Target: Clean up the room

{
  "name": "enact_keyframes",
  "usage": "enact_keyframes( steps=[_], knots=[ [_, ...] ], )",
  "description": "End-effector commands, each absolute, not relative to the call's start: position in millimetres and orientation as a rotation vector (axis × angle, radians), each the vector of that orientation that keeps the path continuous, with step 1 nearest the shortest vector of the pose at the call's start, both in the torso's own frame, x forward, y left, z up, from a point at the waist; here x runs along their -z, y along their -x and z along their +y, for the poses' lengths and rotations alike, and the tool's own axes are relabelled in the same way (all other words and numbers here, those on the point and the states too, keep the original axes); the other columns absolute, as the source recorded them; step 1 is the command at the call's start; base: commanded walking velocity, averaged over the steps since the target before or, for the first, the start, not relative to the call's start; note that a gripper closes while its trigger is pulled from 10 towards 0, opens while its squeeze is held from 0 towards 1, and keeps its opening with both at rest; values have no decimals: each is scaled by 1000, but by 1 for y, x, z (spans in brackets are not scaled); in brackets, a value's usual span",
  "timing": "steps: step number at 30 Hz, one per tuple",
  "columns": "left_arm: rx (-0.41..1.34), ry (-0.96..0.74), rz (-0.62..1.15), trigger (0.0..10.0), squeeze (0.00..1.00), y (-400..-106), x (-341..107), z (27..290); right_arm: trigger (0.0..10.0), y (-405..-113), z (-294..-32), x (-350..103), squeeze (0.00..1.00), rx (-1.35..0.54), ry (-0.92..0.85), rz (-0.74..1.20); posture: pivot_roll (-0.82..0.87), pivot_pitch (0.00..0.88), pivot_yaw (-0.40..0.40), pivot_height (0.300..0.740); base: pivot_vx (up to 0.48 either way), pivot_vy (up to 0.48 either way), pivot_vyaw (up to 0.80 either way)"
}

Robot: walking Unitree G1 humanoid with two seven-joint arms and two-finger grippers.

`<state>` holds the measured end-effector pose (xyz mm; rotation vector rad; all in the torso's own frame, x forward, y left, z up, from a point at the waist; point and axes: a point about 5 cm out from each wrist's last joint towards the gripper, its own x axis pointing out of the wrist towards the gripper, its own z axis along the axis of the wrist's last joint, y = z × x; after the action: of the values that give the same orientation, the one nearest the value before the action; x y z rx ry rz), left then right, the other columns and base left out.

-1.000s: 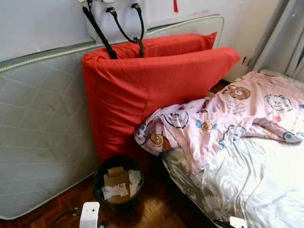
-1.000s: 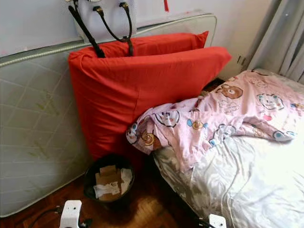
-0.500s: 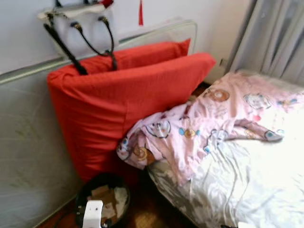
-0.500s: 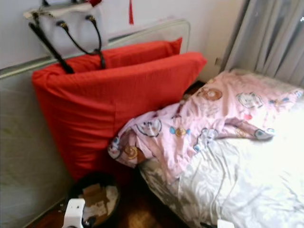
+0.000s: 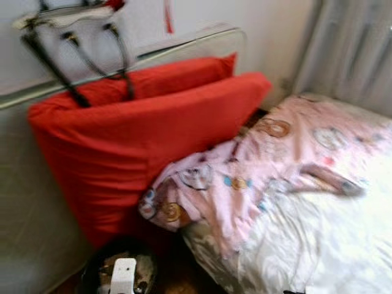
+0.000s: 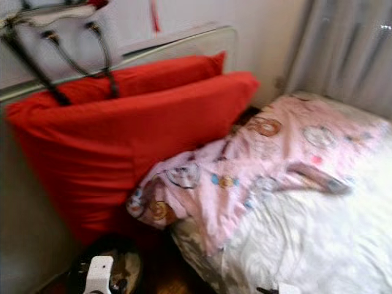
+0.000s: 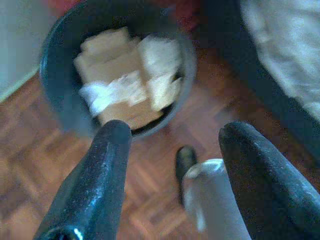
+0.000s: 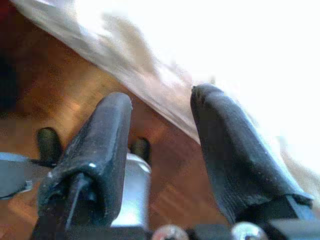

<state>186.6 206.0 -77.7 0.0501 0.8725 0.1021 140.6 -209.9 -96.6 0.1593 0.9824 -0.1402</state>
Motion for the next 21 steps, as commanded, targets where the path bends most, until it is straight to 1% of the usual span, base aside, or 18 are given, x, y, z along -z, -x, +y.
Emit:
enact_keyframes(
  steps=[1,3,5,8,12,13,14,16,21],
  knots=[
    [-114,-47,886,10000,0,-184,79,208,10000,-144,-207,96,0,127,-163,972,-5,0,-36,740,292,0,800],
    [-115,-48,885,10000,0,-184,79,208,10000,-144,-207,96,0,128,-166,972,-6,0,-36,740,279,0,800],
    [-119,-49,881,10000,0,-184,79,209,10000,-143,-207,96,0,130,-166,973,-6,0,-36,740,255,0,425],
    [-117,-54,868,10000,0,-187,77,209,10000,-143,-207,96,0,141,-178,968,-10,0,-35,740,0,0,0],
    [-112,-39,819,10000,0,-197,71,209,10000,-145,-207,95,0,142,-196,937,-7,0,-37,740,0,0,0],
    [-107,-34,776,10000,0,-207,65,208,10000,-147,-206,93,0,126,-214,915,-11,0,-37,740,0,0,0],
    [-107,-34,776,10000,0,-207,65,208,10000,-147,-206,93,0,126,-214,915,-11,0,-37,740,0,0,0],
    [-102,-30,728,10000,0,-218,58,207,10000,-148,-205,92,0,107,-231,893,-10,0,-37,740,0,0,0],
    [-97,-4,546,10000,0,-252,31,204,10000,-153,-203,88,0,73,-251,817,-8,0,-38,740,0,0,0]
  ],
)
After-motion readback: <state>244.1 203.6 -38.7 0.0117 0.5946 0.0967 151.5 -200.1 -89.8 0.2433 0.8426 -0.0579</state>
